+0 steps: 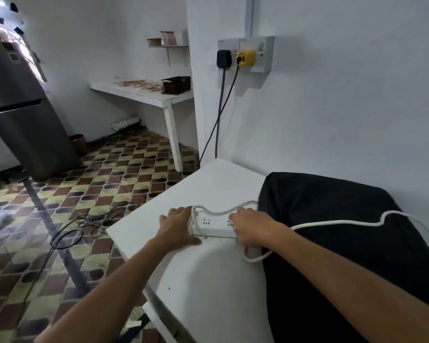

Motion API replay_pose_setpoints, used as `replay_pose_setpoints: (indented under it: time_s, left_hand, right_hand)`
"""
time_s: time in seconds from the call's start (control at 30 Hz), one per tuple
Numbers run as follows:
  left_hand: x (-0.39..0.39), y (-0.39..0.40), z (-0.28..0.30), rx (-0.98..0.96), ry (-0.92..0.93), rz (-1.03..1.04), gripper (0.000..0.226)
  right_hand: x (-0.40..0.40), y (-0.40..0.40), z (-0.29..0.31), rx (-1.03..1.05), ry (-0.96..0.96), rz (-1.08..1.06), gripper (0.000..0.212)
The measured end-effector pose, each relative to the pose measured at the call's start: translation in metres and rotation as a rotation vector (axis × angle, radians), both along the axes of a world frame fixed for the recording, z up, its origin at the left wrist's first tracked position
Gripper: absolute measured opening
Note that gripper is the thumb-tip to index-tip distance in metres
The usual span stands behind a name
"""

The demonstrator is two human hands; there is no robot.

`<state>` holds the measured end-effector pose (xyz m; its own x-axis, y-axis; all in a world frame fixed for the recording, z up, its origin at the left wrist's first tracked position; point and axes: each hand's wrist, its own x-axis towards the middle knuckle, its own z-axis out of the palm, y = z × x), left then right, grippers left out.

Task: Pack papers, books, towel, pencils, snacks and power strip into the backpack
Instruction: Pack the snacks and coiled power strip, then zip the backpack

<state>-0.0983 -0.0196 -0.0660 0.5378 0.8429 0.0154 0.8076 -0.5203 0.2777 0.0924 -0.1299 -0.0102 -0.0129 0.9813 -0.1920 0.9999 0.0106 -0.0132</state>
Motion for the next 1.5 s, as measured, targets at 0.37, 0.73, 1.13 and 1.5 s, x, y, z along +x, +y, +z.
replay_pose_setpoints:
  time_s: [0.37, 0.73, 1.13, 1.5]
  left_hand:
    - [-0.017, 0.049, 0.032, 0.102, -0.354, -0.204, 0.075]
    - [0.016, 0.039, 0.173, 0.416, -0.605, -0.408, 0.069]
    - [0.048, 0.018, 0.309, 0.322, -0.306, -0.423, 0.091]
    - [0.066, 0.051, 0.289, -0.728, -0.616, -0.519, 0.055]
  right_hand:
    - [0.000, 0.054, 0.001, 0.083, 0.129, -0.134, 0.062]
    - [0.005, 0.039, 0.145, 0.497, 0.148, -0.075, 0.086]
    - [0.017, -0.005, 0.239, 0.803, 0.166, -0.072, 0.087]
    - [0.024, -0.017, 0.244, 0.692, 0.120, -0.089, 0.087]
